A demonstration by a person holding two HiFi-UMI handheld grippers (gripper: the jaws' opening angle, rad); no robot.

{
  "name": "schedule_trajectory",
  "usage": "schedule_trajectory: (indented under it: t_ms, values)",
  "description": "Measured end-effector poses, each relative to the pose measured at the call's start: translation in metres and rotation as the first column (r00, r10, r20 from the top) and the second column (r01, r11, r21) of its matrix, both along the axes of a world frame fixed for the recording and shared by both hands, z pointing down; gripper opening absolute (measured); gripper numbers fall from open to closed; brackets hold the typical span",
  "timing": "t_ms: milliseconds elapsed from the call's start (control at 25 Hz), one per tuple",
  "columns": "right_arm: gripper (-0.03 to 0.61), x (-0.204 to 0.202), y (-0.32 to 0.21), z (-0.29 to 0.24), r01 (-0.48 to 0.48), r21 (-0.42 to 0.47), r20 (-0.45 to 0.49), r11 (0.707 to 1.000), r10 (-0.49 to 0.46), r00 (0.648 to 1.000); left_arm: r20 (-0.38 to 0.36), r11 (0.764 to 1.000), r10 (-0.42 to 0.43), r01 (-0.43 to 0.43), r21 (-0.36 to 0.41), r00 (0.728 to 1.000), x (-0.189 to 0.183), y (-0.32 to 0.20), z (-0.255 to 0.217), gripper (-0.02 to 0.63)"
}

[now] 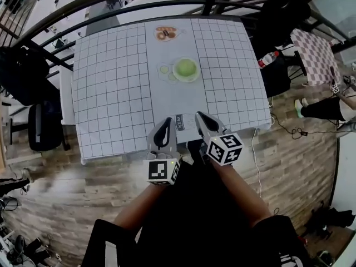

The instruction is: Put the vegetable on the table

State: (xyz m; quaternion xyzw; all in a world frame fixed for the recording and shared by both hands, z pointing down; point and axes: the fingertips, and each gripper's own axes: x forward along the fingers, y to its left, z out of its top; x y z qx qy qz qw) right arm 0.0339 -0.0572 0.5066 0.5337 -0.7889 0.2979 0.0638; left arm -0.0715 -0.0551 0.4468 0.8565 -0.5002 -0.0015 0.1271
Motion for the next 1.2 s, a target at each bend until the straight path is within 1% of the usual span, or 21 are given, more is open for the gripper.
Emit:
schedule_trajectory:
  t_ms: [80,160,320,440,520,640,760,880,960,1040,1200]
  values:
    - [-0.003,-0.006,0.011,-0.007,0.013,0.007,-0.017,1.0,-0.013,1.0,-0.008,1.0,0.024,-0.024,0.003,1.0,0.003,0.006,-0.003,0.008]
    - [-0.003,-0.013,0.02,-0.017,0.038,0.014,-0.029,0.999,-0.038,0.999,-0.015,0.999,0.03,-0.03,0.02,0.999,0.004,0.01,-0.011,0.008]
    - [-0.003,-0.021,0.025,-0.039,0.069,0.074,-0.061,0.995,-0.065,0.996,-0.025,0.999,0.022,-0.021,0.041,0.999,0.004,0.014,-0.027,0.008]
    - [-0.003,-0.014,0.025,-0.044,0.056,0.088,-0.068,0.995,-0.05,0.996,-0.05,0.999,0.004,-0.002,0.042,0.999,0.007,0.017,-0.04,0.008]
    - [-0.003,-0.008,0.028,-0.054,0.041,0.114,-0.051,0.993,-0.035,0.998,-0.056,0.998,-0.007,0.011,0.061,0.998,0.01,0.02,-0.053,0.008]
    - [-0.003,-0.003,0.031,-0.071,0.043,0.167,-0.025,0.985,-0.039,0.999,-0.031,0.993,-0.004,0.008,0.114,1.0,0.019,0.022,-0.069,0.008]
    - [-0.003,0.004,0.035,-0.083,0.033,0.218,-0.043,0.975,-0.024,0.999,0.021,0.988,0.023,-0.026,0.155,1.0,0.037,0.029,-0.076,0.008]
    - [-0.003,0.01,0.039,-0.092,0.011,0.28,-0.08,0.96,0.012,0.997,0.054,0.987,0.053,-0.061,0.148,0.997,0.05,0.035,-0.074,0.008]
    - [-0.003,0.011,0.041,-0.095,0.004,0.298,-0.103,0.954,0.028,0.994,0.063,0.987,0.058,-0.067,0.144,0.996,0.052,0.033,-0.075,0.008]
    - [-0.003,0.007,0.039,-0.098,0.012,0.307,-0.12,0.952,0.026,0.992,0.08,0.984,0.061,-0.074,0.163,0.995,0.053,0.031,-0.078,0.008]
    - [-0.003,-0.005,0.039,-0.098,0.038,0.325,-0.115,0.945,-0.001,0.993,0.108,0.975,0.072,-0.093,0.202,0.992,0.054,0.034,-0.081,0.008]
